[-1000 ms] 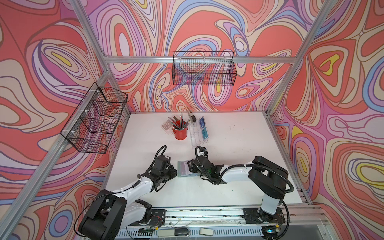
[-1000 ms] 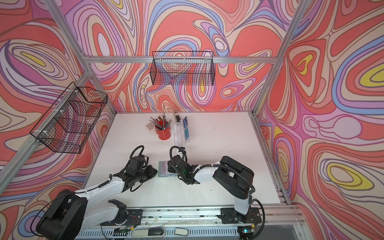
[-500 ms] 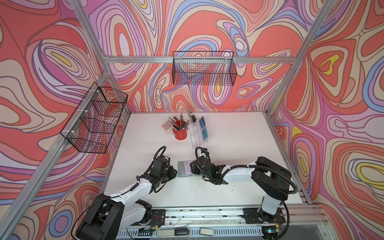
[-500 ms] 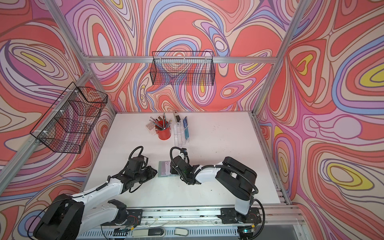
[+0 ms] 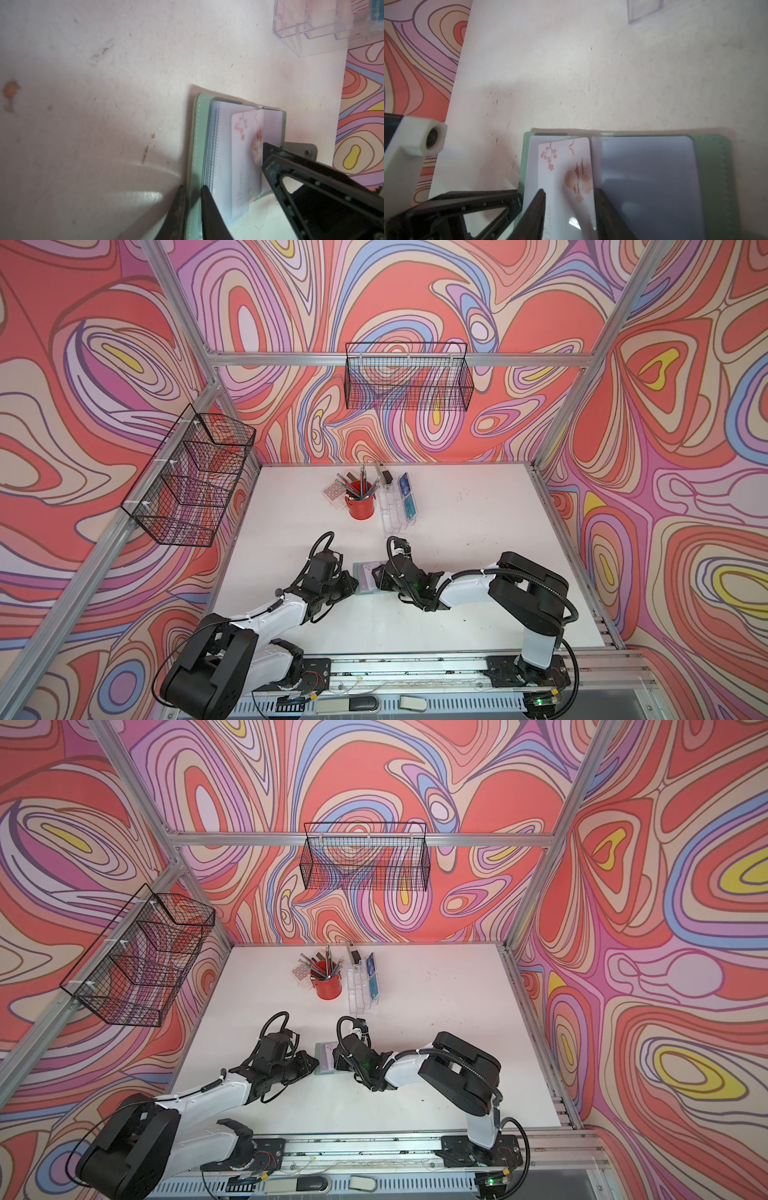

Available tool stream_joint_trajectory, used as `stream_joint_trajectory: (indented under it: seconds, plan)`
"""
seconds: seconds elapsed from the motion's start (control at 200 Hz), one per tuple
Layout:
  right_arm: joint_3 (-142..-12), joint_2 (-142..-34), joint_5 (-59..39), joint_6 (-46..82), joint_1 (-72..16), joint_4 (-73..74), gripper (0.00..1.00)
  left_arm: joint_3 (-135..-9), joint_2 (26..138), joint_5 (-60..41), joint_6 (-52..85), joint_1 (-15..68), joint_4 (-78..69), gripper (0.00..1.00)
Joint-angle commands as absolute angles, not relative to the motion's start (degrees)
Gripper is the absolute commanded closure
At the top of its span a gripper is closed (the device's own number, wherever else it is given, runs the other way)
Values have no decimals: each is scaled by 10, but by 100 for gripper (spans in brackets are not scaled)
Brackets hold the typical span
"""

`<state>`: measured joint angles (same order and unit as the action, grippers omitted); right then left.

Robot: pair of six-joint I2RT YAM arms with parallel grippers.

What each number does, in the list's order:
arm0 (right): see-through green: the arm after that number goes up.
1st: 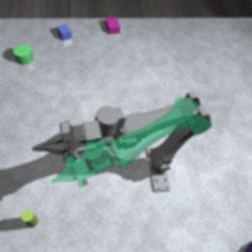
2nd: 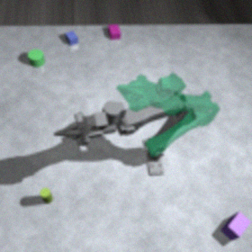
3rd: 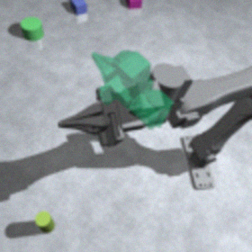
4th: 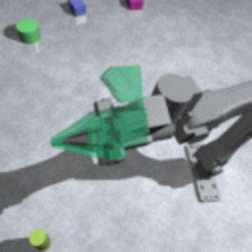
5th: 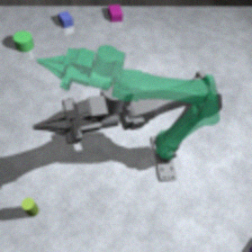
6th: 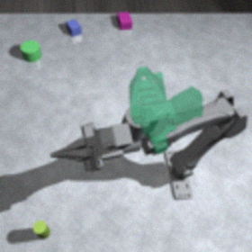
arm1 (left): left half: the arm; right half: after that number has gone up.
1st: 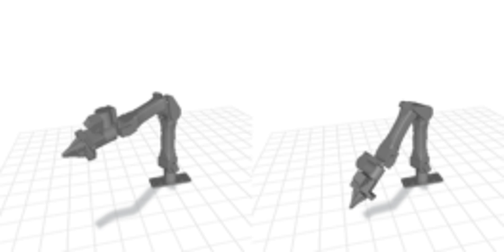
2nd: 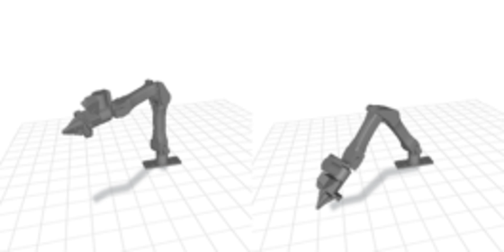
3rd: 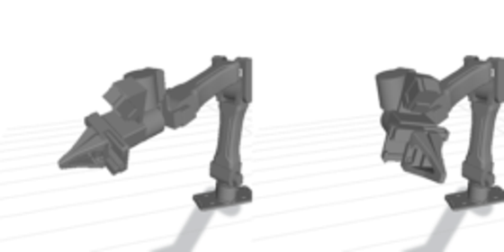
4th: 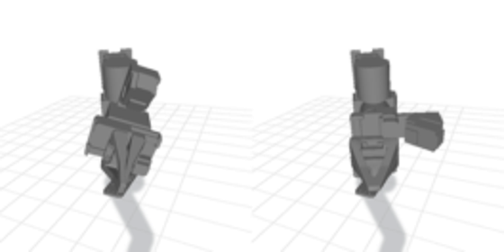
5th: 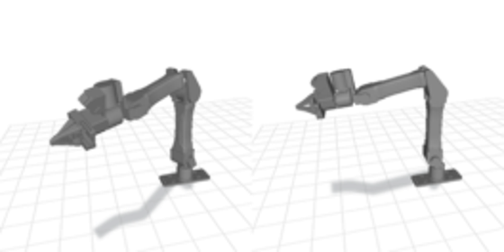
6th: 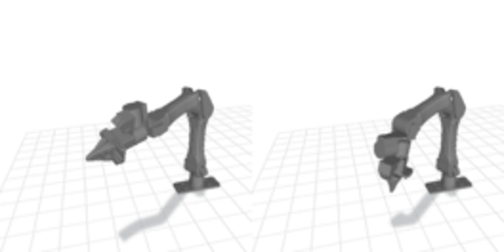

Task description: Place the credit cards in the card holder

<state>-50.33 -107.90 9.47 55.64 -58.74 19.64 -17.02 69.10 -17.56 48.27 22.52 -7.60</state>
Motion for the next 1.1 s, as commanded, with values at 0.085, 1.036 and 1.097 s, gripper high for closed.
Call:
stream_joint_trajectory:
  seconds: [0.085, 1.036, 1.097]
  plan:
    - [-538, -1107, 94, 567, -613, 185, 62, -160, 694, -176, 488, 226, -65, 81]
    - [-524, -948, 373, 481, -628, -104, 54, -179, 641, -144, 445, 227, 6, 66]
    - [-547, -972, 370, 471, -628, -121, 55, -181, 660, -149, 448, 226, -6, 64]
